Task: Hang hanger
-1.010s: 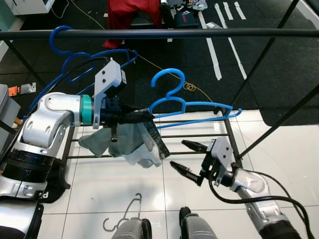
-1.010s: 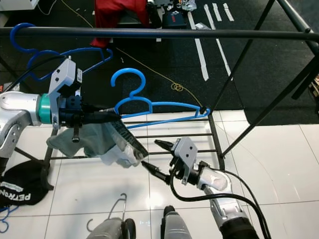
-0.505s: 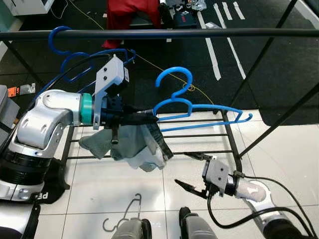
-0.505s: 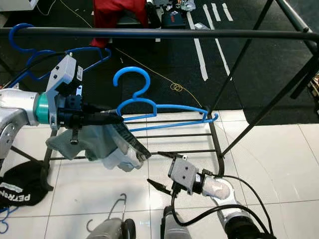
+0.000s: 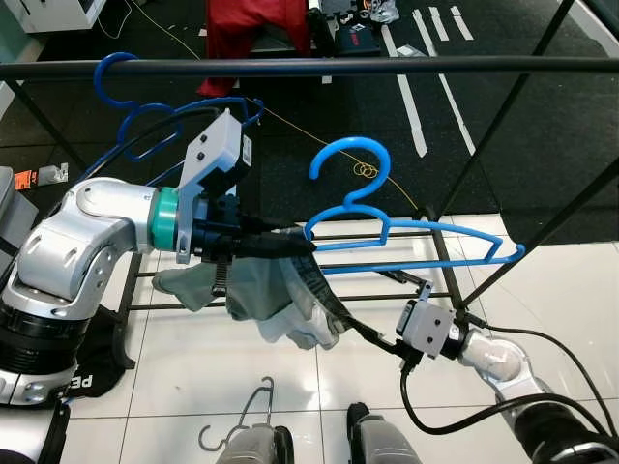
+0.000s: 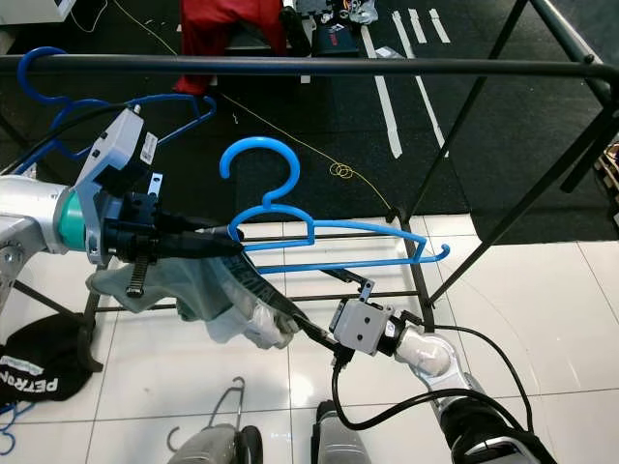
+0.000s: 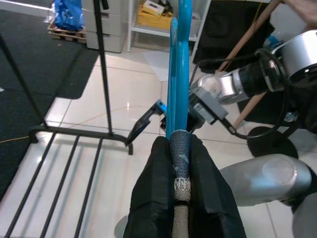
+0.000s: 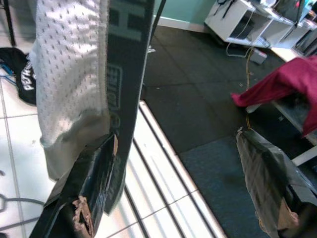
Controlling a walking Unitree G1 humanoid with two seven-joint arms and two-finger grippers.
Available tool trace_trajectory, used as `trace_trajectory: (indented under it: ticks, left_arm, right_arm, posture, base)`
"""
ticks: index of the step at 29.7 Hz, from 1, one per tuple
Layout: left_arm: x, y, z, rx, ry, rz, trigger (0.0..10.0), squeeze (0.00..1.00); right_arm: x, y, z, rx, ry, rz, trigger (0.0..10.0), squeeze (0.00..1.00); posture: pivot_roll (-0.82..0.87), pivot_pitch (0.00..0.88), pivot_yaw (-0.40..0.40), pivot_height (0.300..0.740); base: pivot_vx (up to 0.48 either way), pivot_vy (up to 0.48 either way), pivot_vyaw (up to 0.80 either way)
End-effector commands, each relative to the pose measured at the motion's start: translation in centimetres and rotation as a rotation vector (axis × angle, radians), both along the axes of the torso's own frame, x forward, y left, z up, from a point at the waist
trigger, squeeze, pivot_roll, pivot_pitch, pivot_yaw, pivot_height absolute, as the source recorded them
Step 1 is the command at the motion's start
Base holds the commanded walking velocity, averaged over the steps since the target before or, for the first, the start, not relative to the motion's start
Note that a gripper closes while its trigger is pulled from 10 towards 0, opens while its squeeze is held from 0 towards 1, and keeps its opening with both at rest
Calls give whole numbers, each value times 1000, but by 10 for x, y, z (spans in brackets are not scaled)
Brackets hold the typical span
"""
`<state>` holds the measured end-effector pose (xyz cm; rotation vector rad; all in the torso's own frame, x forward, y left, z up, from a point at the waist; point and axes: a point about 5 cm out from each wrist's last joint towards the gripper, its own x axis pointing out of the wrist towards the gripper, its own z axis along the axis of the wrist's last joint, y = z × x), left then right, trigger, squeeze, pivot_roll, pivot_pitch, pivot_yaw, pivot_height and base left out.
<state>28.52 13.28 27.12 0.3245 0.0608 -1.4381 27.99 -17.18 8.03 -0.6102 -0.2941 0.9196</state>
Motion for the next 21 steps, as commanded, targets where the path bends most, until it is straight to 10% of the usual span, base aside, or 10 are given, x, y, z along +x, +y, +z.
trace_trajectory:
  ticks: [1,6,7,8,9,21]
  left_arm:
    - [-4,-1,1,2,5,-17,0,0]
    - [-7,-8,3,-15,8,-36,0,0]
    - [-8,-10,4,-22,10,-41,0,0]
    - [-8,-10,4,-22,10,-41,0,0]
    - [-9,-13,5,-34,12,-49,0,0]
    - [-14,-22,11,-81,23,-83,0,0]
  right_arm:
    - [-5,1,-6,16,32,17,10000,1000]
    - [-1,10,-12,108,165,32,10000,1000]
    - [0,13,-13,111,184,41,10000,725]
    - [0,13,-13,111,184,41,10000,725]
    - [1,17,-14,105,200,55,10000,0]
    - [7,32,-15,25,232,137,10000,0]
  posture:
    - [-14,162,77,740]
    - [-10,169,79,740]
    - [-10,169,79,740]
    - [-10,169,79,740]
    - [-8,174,77,740]
    - [-3,180,74,740]
  base:
    - [0,0,0]
    - [0,0,0]
    - [0,0,0]
    - [0,0,0]
    - [0,0,0]
    - [0,0,0]
